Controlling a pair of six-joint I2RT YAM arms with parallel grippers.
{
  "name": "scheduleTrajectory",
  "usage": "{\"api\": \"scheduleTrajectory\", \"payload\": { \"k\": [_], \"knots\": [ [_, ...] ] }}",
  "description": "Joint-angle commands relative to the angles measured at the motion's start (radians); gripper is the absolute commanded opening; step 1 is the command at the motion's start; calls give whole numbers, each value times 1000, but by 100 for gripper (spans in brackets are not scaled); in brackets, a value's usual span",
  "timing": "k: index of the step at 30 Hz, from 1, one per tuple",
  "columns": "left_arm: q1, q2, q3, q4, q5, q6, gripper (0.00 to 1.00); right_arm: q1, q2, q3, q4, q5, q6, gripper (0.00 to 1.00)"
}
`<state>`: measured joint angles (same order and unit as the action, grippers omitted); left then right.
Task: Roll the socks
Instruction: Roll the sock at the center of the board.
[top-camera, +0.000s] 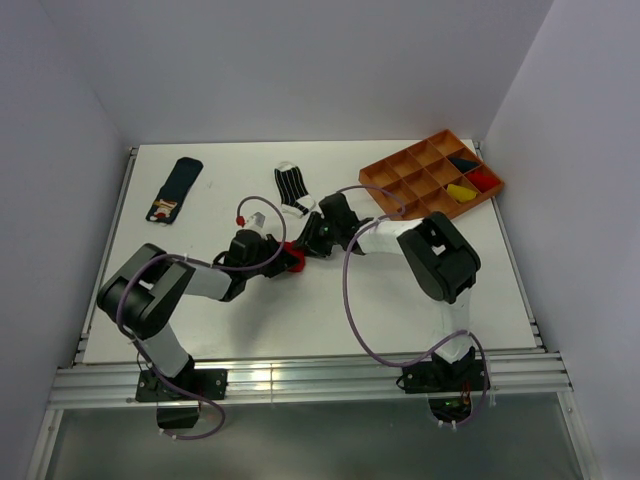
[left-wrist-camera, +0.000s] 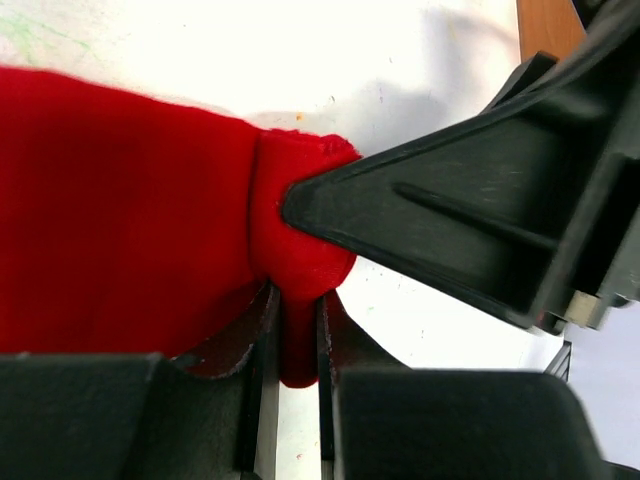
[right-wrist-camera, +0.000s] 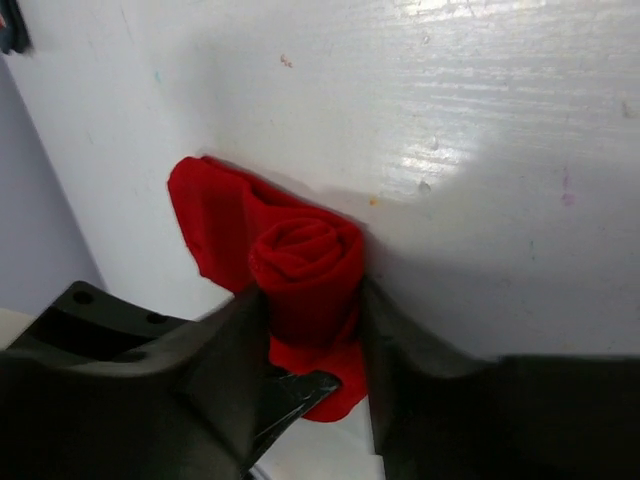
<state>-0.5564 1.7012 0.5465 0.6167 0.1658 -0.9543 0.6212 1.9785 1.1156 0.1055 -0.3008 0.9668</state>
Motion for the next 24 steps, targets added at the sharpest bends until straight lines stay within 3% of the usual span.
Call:
{"api": "scheduleTrajectory", "payload": {
  "k": [1,3,4,5,6,10,11,15,18,24],
  "knots": [
    [-8,44,0,-83,69,46,0,9,32,29,11,17,-11,37],
    [-8,49,6,-83,75,52,0,6,36,29,3,17,-16,25],
    [-8,48,7,-86,75,57,0,8,37,27,2,17,-22,11],
    [-8,46,7,-84,77,60,1,8,34,29,-4,20,-23,3],
    [-8,35,7,-83,72,66,1,8,33,30,-19,22,-30,0],
    [-8,-24,0,-121,22,98,14,8,-6,38,-76,52,-65,0],
    [-11,-41,1,-139,-15,106,24,8,-10,42,-95,63,-71,0],
    [-33,-141,10,-230,-138,141,49,9,-35,78,-214,124,-99,0],
    [-79,-202,20,-288,-260,167,56,15,-56,99,-298,170,-114,0],
    [-236,-250,66,-336,-527,273,58,21,-61,133,-409,223,-119,0]
  ]
}}
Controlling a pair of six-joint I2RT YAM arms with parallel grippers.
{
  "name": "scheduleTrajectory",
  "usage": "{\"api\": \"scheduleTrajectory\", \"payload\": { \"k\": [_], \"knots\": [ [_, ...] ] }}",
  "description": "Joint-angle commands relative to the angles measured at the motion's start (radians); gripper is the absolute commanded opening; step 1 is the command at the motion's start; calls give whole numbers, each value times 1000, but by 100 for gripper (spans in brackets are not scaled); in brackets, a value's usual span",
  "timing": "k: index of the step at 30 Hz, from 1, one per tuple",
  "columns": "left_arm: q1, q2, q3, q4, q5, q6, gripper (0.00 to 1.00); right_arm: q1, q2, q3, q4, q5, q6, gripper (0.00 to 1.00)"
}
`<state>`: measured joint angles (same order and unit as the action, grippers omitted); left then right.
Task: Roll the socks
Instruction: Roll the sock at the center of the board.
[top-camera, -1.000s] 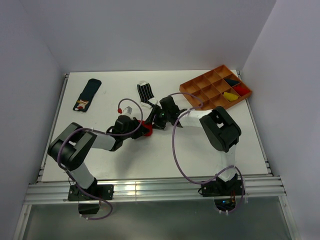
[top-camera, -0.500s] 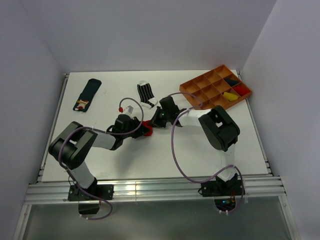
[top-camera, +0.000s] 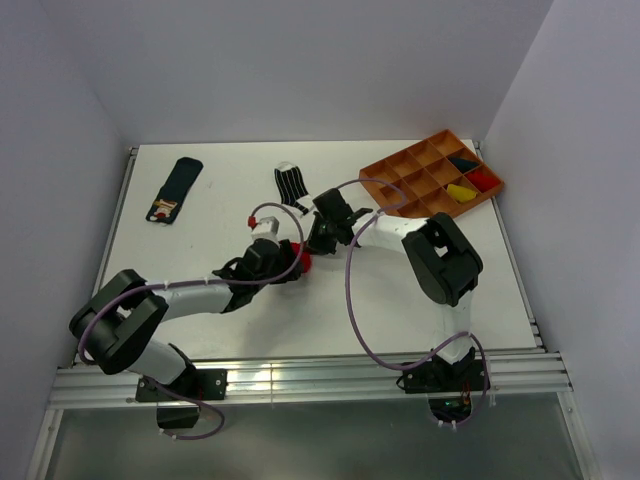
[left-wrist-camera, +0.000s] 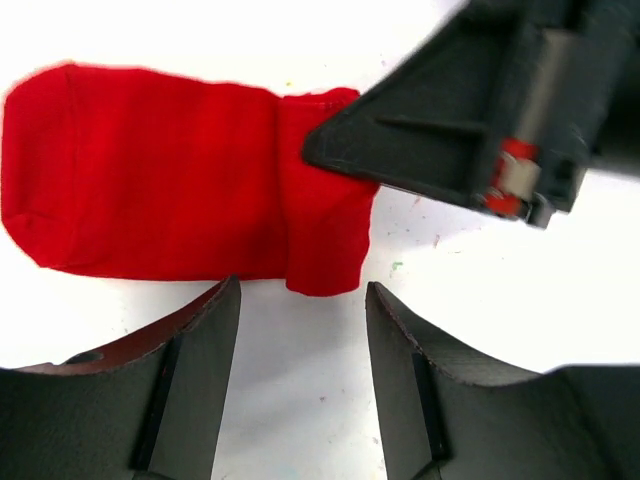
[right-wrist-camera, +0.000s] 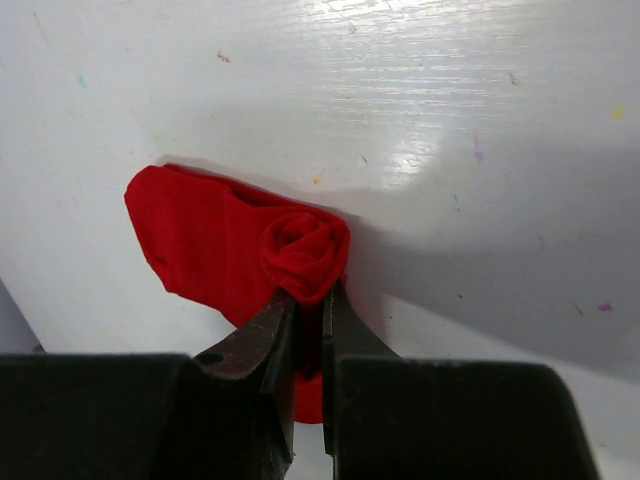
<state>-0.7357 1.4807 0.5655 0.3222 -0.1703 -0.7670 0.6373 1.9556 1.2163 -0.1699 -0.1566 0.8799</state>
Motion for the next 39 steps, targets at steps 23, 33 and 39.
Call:
{"api": "scheduleTrajectory", "payload": {
  "k": [23,33,39],
  "knots": [
    [-292,292,270,-63,-517,241,52,16,-9,92,-230,66,-13,0],
    [-291,288,261,-84,-509,206,0,18,-43,37,-136,25,14,8],
    [-219,164,137,4,-341,140,0,7,-115,-60,19,11,48,42]
  ]
}}
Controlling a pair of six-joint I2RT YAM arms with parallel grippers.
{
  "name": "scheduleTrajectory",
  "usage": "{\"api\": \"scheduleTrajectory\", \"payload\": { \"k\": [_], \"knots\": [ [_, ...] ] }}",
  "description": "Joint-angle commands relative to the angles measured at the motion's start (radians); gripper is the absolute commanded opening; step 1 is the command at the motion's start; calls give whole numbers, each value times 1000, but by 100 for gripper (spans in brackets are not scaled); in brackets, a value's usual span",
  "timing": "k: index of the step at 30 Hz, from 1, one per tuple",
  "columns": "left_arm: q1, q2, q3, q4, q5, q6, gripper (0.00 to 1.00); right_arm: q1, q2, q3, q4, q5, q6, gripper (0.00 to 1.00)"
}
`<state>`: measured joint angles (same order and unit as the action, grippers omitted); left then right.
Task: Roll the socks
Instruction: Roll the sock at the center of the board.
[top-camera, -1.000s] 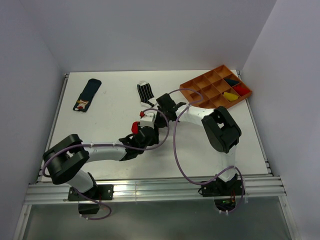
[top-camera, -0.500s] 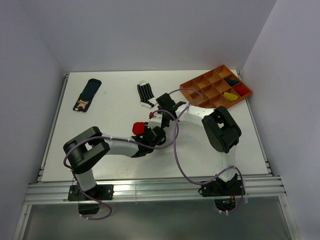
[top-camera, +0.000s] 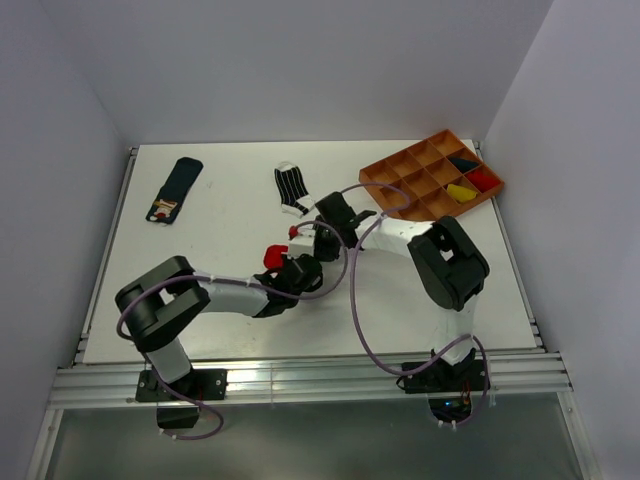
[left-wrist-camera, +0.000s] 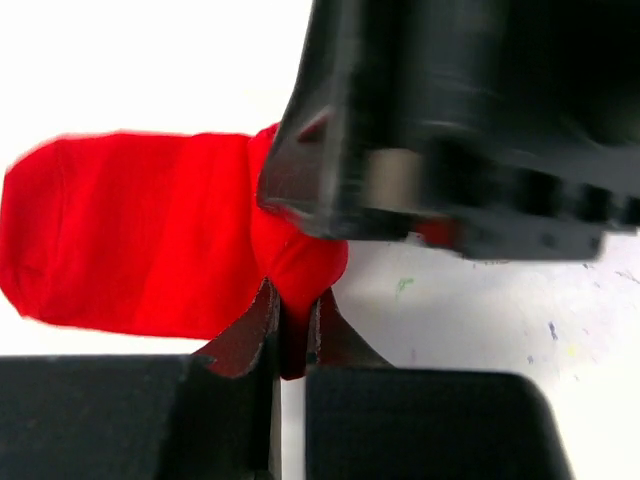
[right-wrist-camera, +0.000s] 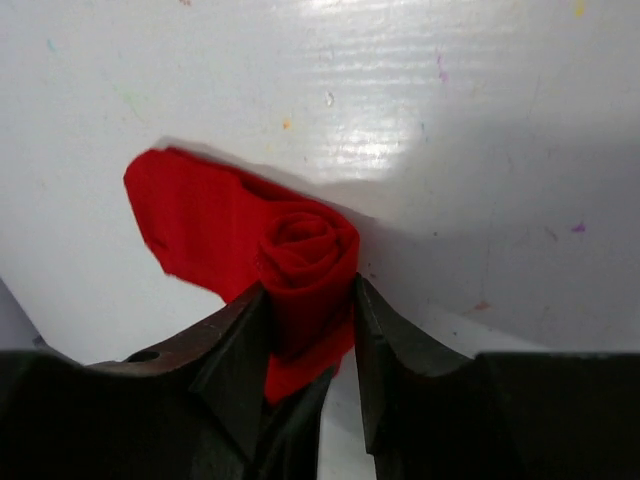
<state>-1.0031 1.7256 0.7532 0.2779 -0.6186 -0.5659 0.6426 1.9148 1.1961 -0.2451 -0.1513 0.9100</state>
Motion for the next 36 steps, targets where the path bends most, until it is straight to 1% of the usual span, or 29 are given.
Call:
{"api": "scheduleTrajectory", "payload": {
  "k": [1,2,3,5,6,7,9,10,12,13,14,16,17,20,27,36],
  "knots": [
    [66,-96,-83,59,143,-71,0,0,-95,-52,116,6,21,45],
    [89,-112,-100,72,179,-81,0,-1,-105,-81,139,6,26,47],
    [133,-141,-116,107,256,-103,0,-4,-115,-96,185,2,35,52],
    [176,-181,-173,153,339,-123,0,-11,-137,-139,236,-13,49,56],
    [220,-190,-201,180,406,-150,0,-11,-141,-148,274,-17,52,56],
    [240,-195,-212,197,451,-163,0,-11,-140,-164,289,-25,56,57],
    [296,-199,-229,217,508,-196,0,-11,-135,-176,323,-37,70,57],
    [310,-198,-241,239,557,-206,0,-11,-126,-181,339,-45,72,57],
    [346,-186,-252,260,609,-242,0,-11,-119,-202,389,-63,92,57],
    [359,-181,-265,277,664,-255,0,-11,-108,-211,401,-68,99,57],
    [371,-169,-273,315,692,-268,0,-11,-102,-214,414,-80,104,57],
    [405,-155,-288,339,730,-301,0,-11,-83,-214,443,-94,109,58],
    [412,-140,-290,355,764,-307,0,-11,-77,-214,464,-106,116,61],
    [439,-115,-295,380,812,-328,0,-9,-57,-207,471,-106,116,64],
    [448,-67,-276,394,867,-342,0,-11,-11,-176,437,-97,113,64],
    [446,-47,-276,399,885,-351,0,-18,27,-170,431,-70,139,62]
  ]
}}
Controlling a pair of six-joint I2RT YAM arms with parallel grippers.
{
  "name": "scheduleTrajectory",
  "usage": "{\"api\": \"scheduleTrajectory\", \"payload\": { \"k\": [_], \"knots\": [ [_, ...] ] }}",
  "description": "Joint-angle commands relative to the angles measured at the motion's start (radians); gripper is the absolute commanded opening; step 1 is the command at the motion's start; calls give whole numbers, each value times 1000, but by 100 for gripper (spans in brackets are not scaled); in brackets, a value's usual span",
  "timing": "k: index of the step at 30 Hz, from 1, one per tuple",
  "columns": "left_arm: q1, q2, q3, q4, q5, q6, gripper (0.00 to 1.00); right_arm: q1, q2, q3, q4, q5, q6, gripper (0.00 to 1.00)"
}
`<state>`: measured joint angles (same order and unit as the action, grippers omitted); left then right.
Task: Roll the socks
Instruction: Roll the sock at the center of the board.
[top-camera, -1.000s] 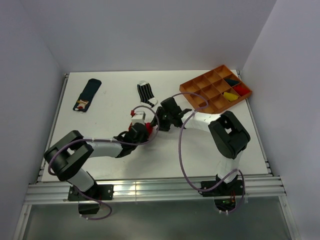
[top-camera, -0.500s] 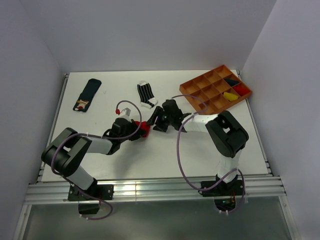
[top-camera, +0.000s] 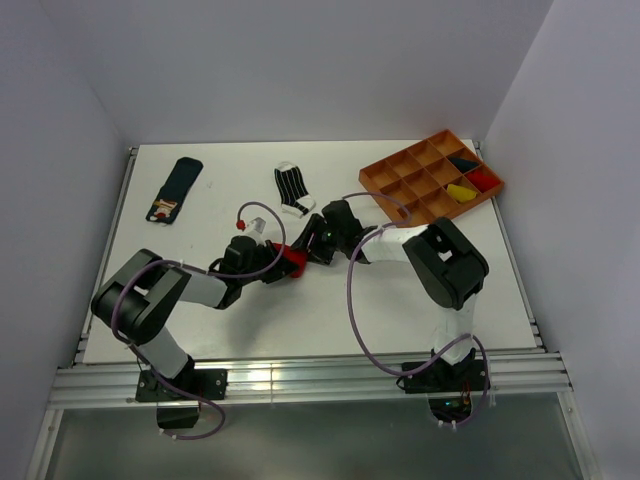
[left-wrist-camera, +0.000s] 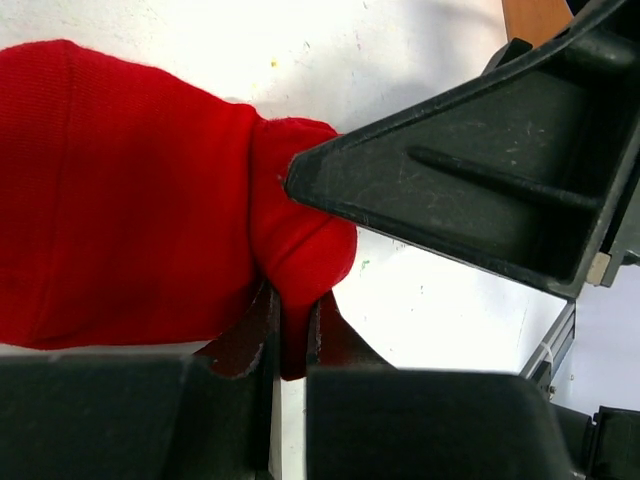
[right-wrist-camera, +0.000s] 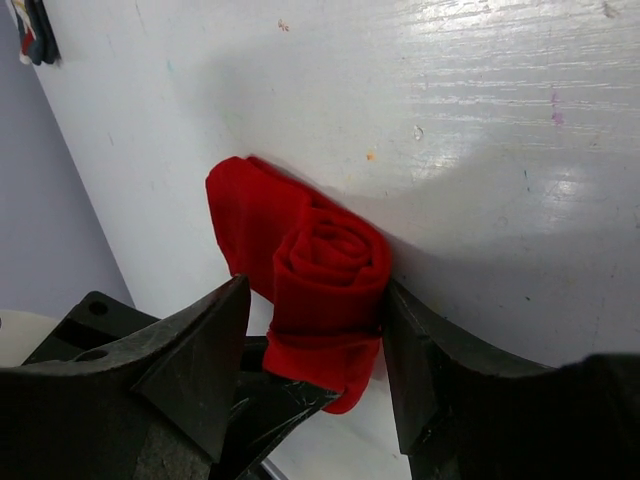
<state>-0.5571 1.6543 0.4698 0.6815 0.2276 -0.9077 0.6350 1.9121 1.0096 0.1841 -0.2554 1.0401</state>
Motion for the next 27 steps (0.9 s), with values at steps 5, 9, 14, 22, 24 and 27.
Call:
{"api": "scheduleTrajectory", "payload": {
  "k": [5,9,14,22,24,27],
  "knots": [
    [0,45,18,-11,58,-13,0,-12,34,21,-14,65,8,59],
    [0,56,27,-11,68,-13,0,-12,42,24,-32,90,0,40],
    [2,45,33,-26,62,3,0,-12,44,44,-84,99,-25,0],
    [-21,-88,75,-244,-101,91,56,-9,5,113,-258,149,-84,0],
    [-47,-128,99,-299,-170,121,57,-8,2,142,-316,151,-92,0],
    [-133,-191,144,-408,-377,191,58,-5,13,179,-379,145,-95,0]
  ]
}}
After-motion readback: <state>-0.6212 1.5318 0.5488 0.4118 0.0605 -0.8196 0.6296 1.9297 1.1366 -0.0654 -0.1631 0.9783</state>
